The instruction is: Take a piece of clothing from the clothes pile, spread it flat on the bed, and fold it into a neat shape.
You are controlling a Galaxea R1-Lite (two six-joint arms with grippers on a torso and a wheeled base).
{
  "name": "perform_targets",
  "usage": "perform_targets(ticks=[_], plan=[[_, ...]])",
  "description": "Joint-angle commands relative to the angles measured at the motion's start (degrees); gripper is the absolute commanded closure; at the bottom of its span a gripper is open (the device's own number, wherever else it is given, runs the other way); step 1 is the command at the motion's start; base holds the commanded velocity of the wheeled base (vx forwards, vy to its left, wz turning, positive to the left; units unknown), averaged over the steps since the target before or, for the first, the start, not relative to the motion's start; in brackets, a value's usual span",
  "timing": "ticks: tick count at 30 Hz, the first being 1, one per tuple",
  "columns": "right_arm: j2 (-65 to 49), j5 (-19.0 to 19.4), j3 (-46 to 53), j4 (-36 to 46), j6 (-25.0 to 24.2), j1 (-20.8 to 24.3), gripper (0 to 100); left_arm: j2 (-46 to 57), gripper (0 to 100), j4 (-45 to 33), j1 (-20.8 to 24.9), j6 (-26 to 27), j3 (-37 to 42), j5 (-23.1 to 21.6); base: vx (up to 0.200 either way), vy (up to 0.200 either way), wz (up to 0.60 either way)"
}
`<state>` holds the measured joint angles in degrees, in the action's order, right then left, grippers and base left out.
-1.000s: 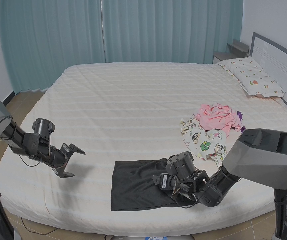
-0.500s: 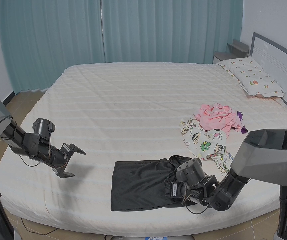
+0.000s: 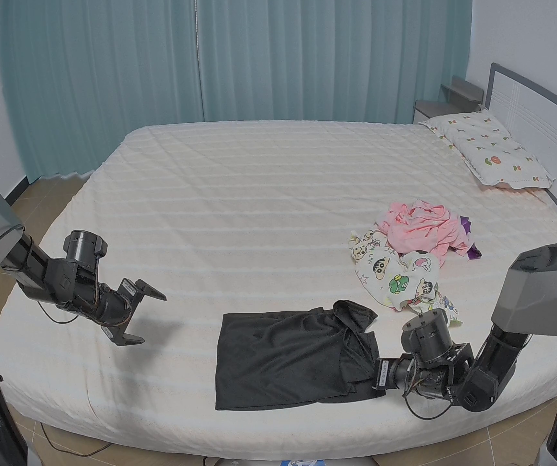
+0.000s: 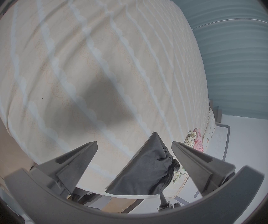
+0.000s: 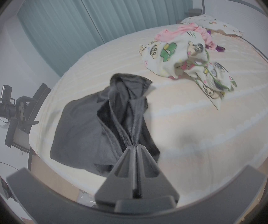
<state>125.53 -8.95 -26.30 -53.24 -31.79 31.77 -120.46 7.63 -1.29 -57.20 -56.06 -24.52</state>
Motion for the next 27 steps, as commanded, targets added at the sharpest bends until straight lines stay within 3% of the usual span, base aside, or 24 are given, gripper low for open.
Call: perform_targets(ticks=[1, 9, 12, 17, 22, 27], plan=[[2.0, 0.5, 4.0, -2.3, 0.2, -1.9, 0, -0.1, 0, 0.0, 0.0, 0.0, 0.0, 0.0, 0.000, 0.000, 0.00], [1.8, 0.8, 6.8, -6.4, -0.2, -3.2, 0, -0.1, 0, 0.0, 0.0, 0.0, 0.0, 0.0, 0.000, 0.000, 0.00], [0.9, 1.2, 7.8, -11.5, -0.6, -3.6, 0, -0.1, 0, 0.0, 0.0, 0.0, 0.0, 0.0, 0.000, 0.000, 0.00], [0.9, 4.4, 8.2, -17.9, -0.9, -3.9, 0, -0.1, 0, 0.0, 0.0, 0.0, 0.0, 0.0, 0.000, 0.000, 0.00], [2.4, 7.3, 6.3, -18.0, -5.7, -2.7, 0, -0.1, 0, 0.0, 0.0, 0.0, 0.0, 0.0, 0.000, 0.000, 0.00], [6.2, 7.5, 5.2, -18.5, -6.0, -2.6, 0, -0.1, 0, 0.0, 0.0, 0.0, 0.0, 0.0, 0.000, 0.000, 0.00]])
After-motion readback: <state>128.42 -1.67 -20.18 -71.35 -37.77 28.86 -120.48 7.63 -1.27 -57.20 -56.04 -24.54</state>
